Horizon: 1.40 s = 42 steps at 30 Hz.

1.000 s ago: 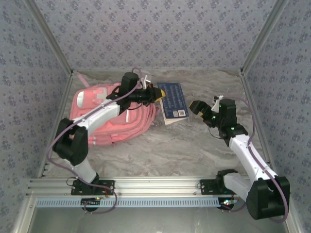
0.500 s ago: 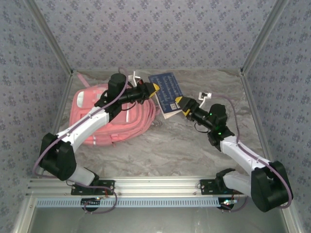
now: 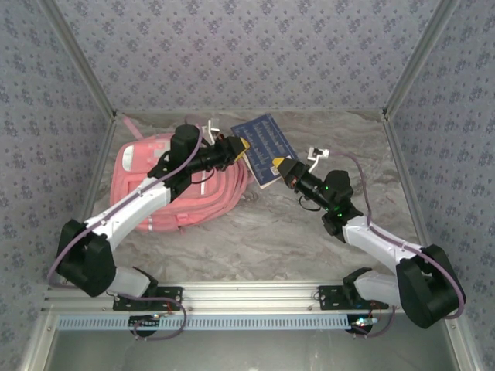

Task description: Pack books, pencil case, and school supplies into a backpack

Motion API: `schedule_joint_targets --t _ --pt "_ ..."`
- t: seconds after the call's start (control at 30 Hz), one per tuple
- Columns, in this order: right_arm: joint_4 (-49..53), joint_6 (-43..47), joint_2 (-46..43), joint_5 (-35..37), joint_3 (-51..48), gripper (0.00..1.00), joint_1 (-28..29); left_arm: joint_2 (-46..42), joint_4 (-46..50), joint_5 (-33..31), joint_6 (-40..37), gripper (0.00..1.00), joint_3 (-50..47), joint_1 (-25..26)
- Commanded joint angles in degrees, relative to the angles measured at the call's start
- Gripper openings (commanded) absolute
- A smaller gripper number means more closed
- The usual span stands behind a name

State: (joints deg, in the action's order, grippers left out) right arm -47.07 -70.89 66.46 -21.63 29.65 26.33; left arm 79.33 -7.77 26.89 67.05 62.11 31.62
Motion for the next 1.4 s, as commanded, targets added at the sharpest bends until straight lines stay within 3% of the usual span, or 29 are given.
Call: schedule_joint_targets --t 0.0,0.07,0.2,0.4,0.73,0.93,1.37 --pt "0.9 1.0 -3.3 1.9 -0.3 0.0 -1.8 -4.9 6.9 -2.8 -5.9 0.46 1.2 -0.4" --pt "1.9 1.2 -4.6 1.3 -0.4 0.0 -2.4 -6.1 8.0 -3.4 -6.3 0.6 0.1 -0.7" --pt "2.6 0.9 -6.3 0.9 -0.6 0.0 -3.1 -6.7 9.2 -3.1 -6.3 0.73 -0.9 -0.9" --pt "-3.1 -2.7 -4.5 -0.2 -0.6 0.0 -2.8 -4.1 3.0 0.4 -3.6 0.77 -1.4 -0.4" --pt "-8.8 -6.1 -1.5 -1.1 -0.8 0.0 -0.5 0.6 -3.2 3.0 -3.3 0.73 1.2 1.3" --pt "-14.2 -10.2 0.7 -0.8 -0.6 0.0 1.4 3.0 -5.9 2.8 -2.1 0.63 1.4 0.5" --pt "-6.9 -7.0 -2.7 2.5 -1.8 0.0 2.2 1.0 -14.3 2.3 1.8 0.02 -0.8 -0.2"
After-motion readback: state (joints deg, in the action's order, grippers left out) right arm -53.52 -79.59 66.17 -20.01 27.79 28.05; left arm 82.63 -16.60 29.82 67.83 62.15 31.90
